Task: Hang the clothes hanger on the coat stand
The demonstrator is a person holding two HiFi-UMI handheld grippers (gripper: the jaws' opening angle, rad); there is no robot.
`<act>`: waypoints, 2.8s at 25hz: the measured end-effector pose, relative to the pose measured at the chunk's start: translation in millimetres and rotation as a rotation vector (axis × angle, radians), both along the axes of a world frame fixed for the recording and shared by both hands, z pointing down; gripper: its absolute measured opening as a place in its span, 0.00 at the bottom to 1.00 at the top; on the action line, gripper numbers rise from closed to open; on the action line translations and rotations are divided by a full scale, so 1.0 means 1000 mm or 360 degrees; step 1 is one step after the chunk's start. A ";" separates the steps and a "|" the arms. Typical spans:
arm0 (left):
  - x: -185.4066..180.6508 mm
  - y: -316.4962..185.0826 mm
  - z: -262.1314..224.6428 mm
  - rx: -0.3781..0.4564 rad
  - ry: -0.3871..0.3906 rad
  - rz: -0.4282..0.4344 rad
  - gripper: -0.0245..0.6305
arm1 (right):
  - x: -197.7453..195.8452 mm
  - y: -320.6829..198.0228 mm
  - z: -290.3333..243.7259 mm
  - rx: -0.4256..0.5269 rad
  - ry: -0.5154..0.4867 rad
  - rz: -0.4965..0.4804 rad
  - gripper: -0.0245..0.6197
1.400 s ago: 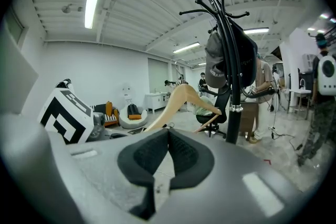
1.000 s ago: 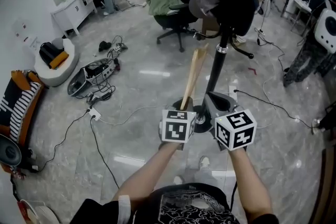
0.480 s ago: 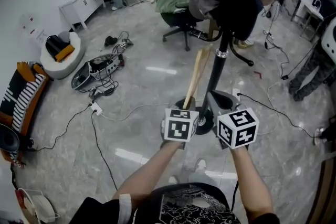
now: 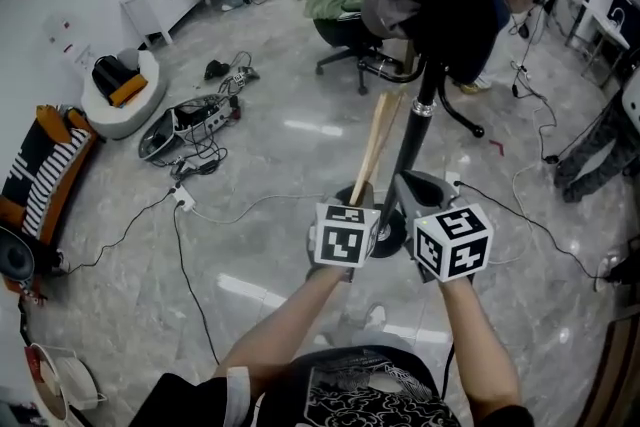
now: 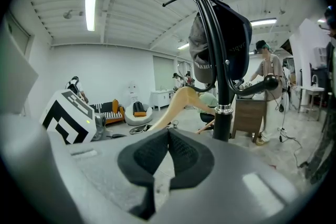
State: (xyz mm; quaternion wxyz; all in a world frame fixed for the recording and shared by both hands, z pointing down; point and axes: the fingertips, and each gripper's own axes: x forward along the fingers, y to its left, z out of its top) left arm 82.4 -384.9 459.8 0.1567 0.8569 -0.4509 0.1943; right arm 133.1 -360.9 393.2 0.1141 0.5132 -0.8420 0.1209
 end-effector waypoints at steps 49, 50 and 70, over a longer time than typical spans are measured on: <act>0.037 -0.025 0.058 -0.0091 -0.0042 -0.0107 0.06 | 0.020 -0.035 0.025 0.0017 -0.0014 -0.0125 0.04; 0.037 -0.025 0.059 -0.0093 -0.0044 -0.0105 0.06 | 0.020 -0.035 0.026 0.0016 -0.0015 -0.0124 0.04; 0.035 -0.028 0.070 -0.0136 -0.0081 -0.0067 0.06 | 0.017 -0.032 0.043 -0.0048 -0.0051 -0.0097 0.04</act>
